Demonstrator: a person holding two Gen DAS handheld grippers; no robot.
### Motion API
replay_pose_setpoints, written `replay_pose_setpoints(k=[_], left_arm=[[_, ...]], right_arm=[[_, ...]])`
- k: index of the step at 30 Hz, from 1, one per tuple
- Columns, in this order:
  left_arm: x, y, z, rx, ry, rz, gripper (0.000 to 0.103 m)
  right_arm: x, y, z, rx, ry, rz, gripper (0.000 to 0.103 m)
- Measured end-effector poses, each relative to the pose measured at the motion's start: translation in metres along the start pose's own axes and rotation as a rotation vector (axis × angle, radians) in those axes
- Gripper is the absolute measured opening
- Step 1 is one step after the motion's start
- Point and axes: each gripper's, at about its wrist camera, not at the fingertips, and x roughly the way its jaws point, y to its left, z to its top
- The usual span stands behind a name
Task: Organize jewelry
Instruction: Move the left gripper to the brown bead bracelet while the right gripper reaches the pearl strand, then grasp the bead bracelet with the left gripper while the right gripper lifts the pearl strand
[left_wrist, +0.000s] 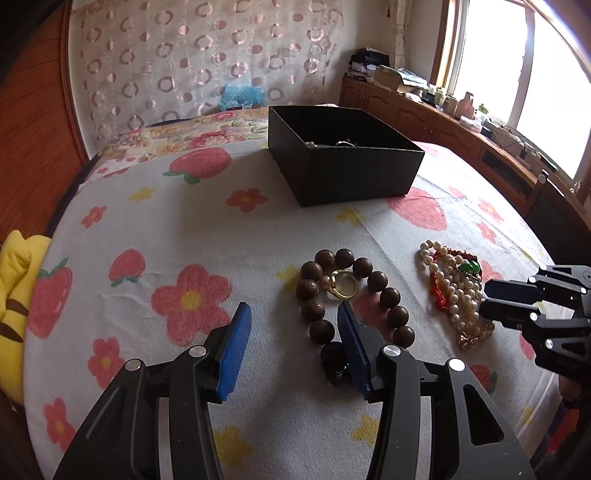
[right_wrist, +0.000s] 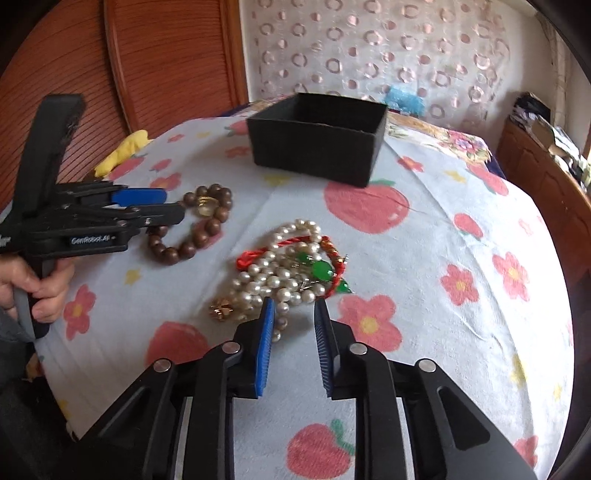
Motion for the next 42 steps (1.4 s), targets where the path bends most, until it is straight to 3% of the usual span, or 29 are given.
replay_pose_setpoints(k=[7,9,23,37,39,42], left_arm=[[0.001,-0.006,0.0,0.02,0.004,0.012,0.05],[0.001,-0.007,-0.001,0.023,0.004,0.014,0.051],[0.003,-0.012,0.001,0.042,0.008,0.031,0.052],[0.004,-0.014,0.001,0.058,0.013,0.042,0.053],[0.004,-0.013,0.001,0.053,0.011,0.046,0.05],[0.002,-0.01,0.001,0.04,0.003,0.04,0.028]], right_arm=[[0.007,0.008,0.005,-0.036,0.003,-0.012,0.023],[0.006,0.007,0.006,-0.038,0.005,0.004,0.009],[-0.065,0.005,0.052,-0.087,-0.198,0.017,0.008],[-0.113,-0.004,0.102,-0.143,-0.322,-0.04,0.008],[-0.119,-0.006,0.109,-0.147,-0.331,-0.042,0.008],[-0.126,-0.006,0.118,-0.158,-0.345,-0.053,0.008]])
